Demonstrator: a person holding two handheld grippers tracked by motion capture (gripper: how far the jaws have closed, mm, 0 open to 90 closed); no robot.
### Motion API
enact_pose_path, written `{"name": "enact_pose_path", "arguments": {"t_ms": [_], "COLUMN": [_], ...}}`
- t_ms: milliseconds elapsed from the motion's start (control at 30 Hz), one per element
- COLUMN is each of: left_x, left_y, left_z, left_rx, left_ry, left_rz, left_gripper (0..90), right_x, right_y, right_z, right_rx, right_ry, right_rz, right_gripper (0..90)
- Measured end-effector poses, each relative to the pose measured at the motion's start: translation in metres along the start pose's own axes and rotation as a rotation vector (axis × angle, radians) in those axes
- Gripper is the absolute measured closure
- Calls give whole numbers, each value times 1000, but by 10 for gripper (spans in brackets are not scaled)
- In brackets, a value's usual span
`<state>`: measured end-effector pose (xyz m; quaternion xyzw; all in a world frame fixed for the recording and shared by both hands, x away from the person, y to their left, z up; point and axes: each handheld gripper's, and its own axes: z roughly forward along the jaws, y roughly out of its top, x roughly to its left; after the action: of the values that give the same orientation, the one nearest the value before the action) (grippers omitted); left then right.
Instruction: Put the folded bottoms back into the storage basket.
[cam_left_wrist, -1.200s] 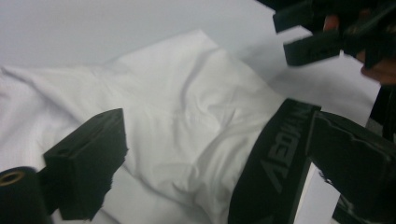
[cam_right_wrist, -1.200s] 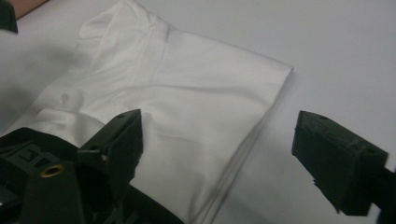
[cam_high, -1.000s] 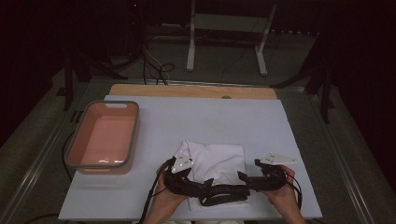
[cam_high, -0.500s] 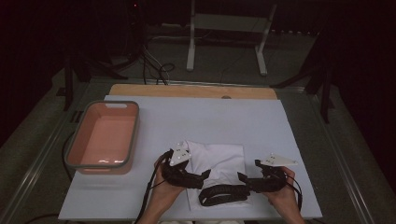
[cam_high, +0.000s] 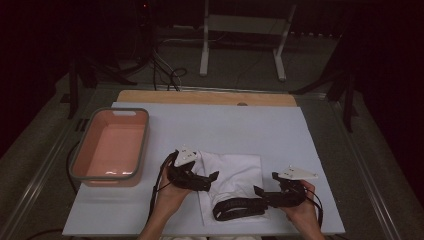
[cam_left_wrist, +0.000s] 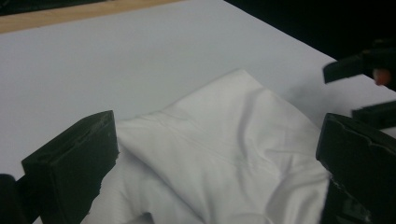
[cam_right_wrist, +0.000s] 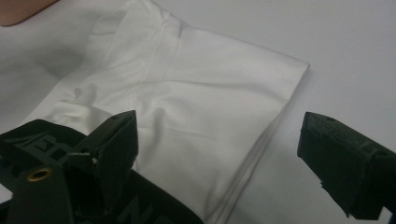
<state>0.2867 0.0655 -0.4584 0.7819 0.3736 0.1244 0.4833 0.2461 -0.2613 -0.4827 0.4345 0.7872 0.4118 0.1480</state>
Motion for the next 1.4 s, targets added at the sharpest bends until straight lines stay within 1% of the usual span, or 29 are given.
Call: {"name": "enact_pose_path", "arguments": {"t_ms": [100, 133, 233, 467, 500, 533, 567, 600, 633, 767, 867, 900, 1000, 1033, 1167, 1200, 1267, 1400], "left_x": [3, 6, 8, 16, 18, 19, 22, 22, 25, 28, 29, 29, 31, 31, 34, 36, 37, 40], "left_y": [1, 1, 1, 1, 1, 1, 1, 1, 2, 2, 2, 2, 2, 2, 1, -1, -2, -3], "left_z": [3, 6, 9, 18, 19, 20, 23, 23, 25, 28, 32, 34, 36, 37, 41, 44, 46, 50], "left_rx": [-10, -19, -21, -17, -15, -11, -6, -6, 3, 6, 6, 11, 24, 25, 42, 53, 58, 66], "left_ry": [23, 28, 35, 55, 58, 61, 69, 69, 74, 74, 75, 78, 76, 77, 86, 93, 105, 107], "left_rz": [13, 18, 23, 14, 14, 13, 11, 11, 9, 3, 12, 27, 25, 22, 21, 26, 35, 18], "left_gripper": [1, 1, 1, 1, 1, 1, 1, 1, 1, 1, 2, 2, 2, 2, 2, 5, 15, 20], "right_x": [1, 1, 3, 5, 6, 6, 7, 7, 8, 9, 11, 14, 16, 18, 20, 23, 24, 24], "right_y": [-2, -3, -5, -8, -10, -10, -13, -13, -16, -20, -21, -20, -20, -20, -21, -22, -22, -23], "right_z": [0, 0, -1, 0, -1, -1, -1, -1, -2, -2, -2, -2, 0, 2, 4, 6, 7, 8], "right_rx": [3, 3, 4, 20, 30, 30, 41, 41, 53, 63, 65, 65, 71, 81, 94, 111, 113, 122], "right_ry": [-3, -4, -3, 0, 2, 2, 9, 9, 3, 3, 8, 9, 9, 13, 15, 6, 6, 2], "right_rz": [1, 5, 9, 11, 21, 21, 19, 19, 18, 17, 18, 11, 5, -2, -9, -24, -25, -25], "right_gripper": [129, 130, 132, 135, 136, 136, 136, 136, 136, 137, 137, 137, 137, 137, 137, 140, 140, 142]}}
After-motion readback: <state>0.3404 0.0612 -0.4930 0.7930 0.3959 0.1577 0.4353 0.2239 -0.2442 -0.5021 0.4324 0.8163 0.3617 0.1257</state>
